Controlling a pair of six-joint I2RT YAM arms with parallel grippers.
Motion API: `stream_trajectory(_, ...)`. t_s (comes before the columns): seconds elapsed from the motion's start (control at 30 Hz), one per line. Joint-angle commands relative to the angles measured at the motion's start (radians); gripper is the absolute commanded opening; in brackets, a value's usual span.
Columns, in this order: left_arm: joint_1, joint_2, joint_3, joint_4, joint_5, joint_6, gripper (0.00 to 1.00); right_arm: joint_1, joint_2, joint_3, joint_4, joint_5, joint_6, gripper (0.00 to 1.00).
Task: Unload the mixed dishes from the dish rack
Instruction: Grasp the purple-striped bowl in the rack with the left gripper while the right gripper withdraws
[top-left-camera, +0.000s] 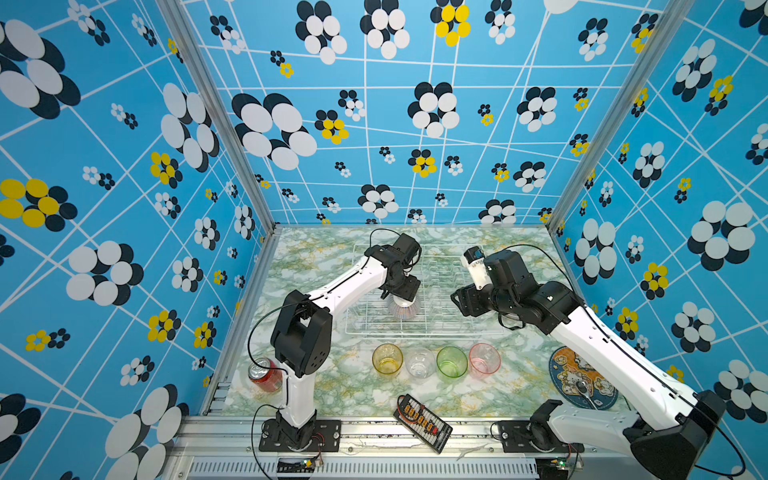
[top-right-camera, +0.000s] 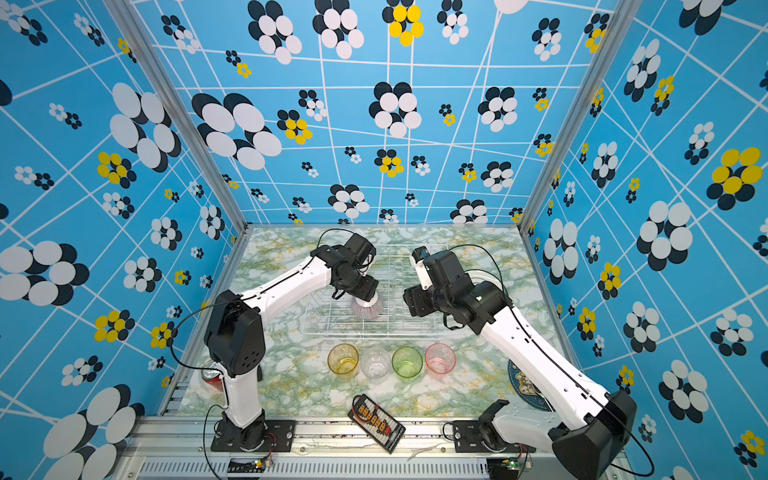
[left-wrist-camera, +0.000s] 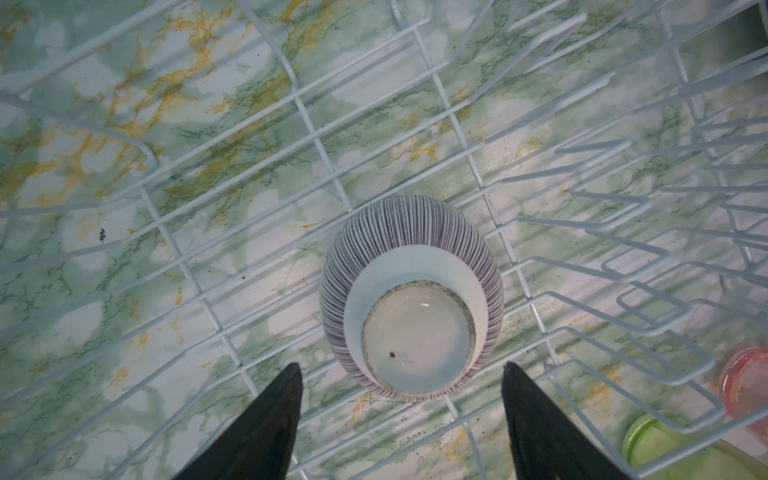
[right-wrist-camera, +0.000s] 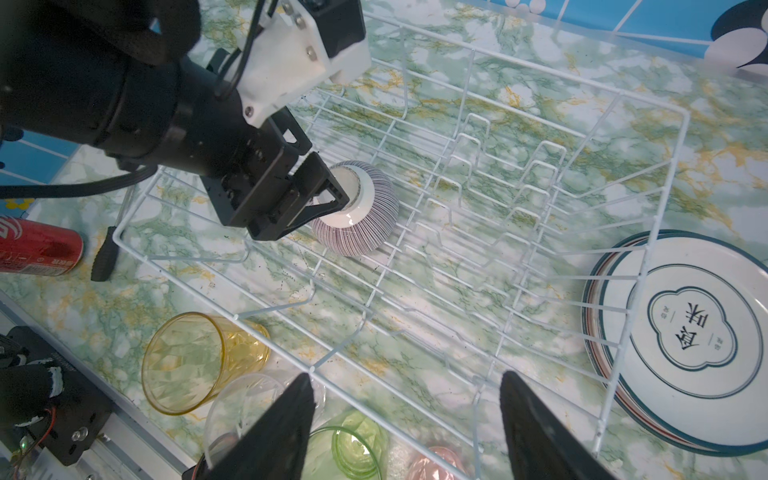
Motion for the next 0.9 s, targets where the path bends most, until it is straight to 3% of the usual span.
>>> stream_trajectory(0.0,-0.013,0.035,0.036,-0.037,0.008,-0.004,0.77,-0.011,0.007,-0.02,0.036,-0.017,0.006,0.73)
stream_trajectory(0.37,-0.013,0.092,0.077,-0.061,-0.004,0.002,0.76,-0.029,0.009,-0.037,0.049,-0.028,0.0,0.73)
stream_trajectory(0.53,-0.013,0.104,0.086,-0.075,-0.009,0.007,0.65,-0.035,0.016,-0.042,0.055,-0.031,0.0,0.73)
stream_trajectory(0.87,-0.013,0.106,0.088,-0.082,-0.011,0.009,0.63,-0.044,0.02,-0.053,0.067,-0.043,0.002,0.73)
